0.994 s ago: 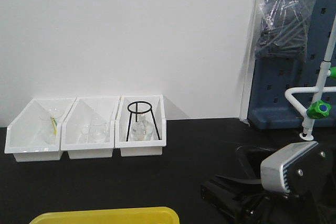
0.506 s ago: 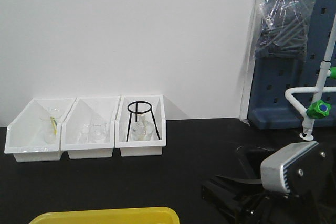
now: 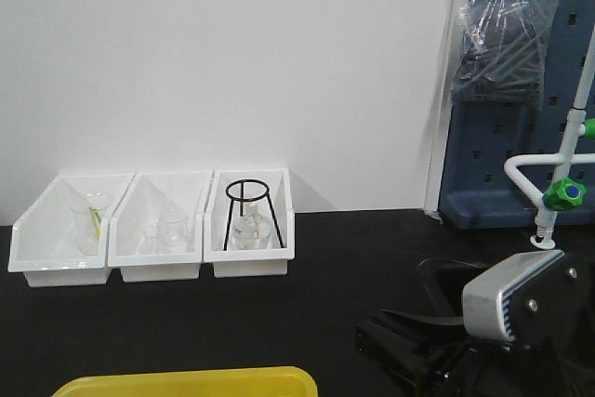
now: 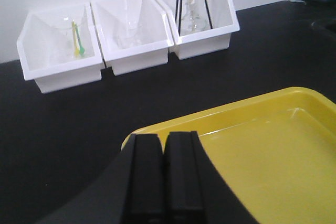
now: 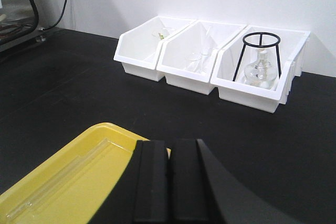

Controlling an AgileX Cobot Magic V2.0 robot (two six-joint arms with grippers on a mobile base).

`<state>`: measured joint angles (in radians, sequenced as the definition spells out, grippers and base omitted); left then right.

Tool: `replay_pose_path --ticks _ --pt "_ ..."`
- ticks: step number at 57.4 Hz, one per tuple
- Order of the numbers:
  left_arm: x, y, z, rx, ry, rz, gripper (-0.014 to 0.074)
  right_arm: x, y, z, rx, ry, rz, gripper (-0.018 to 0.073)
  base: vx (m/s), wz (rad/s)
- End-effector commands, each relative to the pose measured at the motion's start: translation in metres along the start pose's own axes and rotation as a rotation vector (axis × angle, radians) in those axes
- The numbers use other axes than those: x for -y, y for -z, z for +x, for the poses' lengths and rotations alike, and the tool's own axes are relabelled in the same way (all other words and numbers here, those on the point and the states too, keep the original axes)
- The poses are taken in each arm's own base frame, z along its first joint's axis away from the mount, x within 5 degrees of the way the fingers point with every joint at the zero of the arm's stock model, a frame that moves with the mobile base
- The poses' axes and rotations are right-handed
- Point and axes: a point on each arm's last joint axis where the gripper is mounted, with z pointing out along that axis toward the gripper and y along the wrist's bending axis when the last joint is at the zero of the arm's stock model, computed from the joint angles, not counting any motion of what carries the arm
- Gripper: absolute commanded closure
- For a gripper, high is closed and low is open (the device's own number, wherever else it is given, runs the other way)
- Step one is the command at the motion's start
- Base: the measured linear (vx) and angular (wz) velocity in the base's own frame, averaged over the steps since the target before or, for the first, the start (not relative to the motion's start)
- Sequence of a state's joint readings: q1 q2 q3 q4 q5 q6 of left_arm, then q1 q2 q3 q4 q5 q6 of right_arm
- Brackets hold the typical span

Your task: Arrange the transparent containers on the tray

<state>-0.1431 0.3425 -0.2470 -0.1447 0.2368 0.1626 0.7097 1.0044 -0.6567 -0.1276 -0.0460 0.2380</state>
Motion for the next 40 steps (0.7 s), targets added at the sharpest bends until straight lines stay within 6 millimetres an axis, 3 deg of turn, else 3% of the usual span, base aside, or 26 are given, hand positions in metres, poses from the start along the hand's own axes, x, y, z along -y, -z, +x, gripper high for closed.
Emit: replay_pose_path --ticks 1,15,40 --pt "-0.001 0.011 0.009 0.128 0.018 -0.015 0.0600 -0.003 0.006 -0.021 0.136 0.022 -0.025 0.0571 0.00 0.00" --pt "-0.001 0.014 0.072 0.224 0.169 -0.024 0.0600 -0.003 0.006 -0.021 0.136 0.022 -0.025 0.0571 0.00 0.00" --pt "-0.001 0.012 0.076 0.170 0.180 -0.025 0.0600 -0.003 0.006 -0.021 0.133 0.022 -0.024 0.0571 0.00 0.00"
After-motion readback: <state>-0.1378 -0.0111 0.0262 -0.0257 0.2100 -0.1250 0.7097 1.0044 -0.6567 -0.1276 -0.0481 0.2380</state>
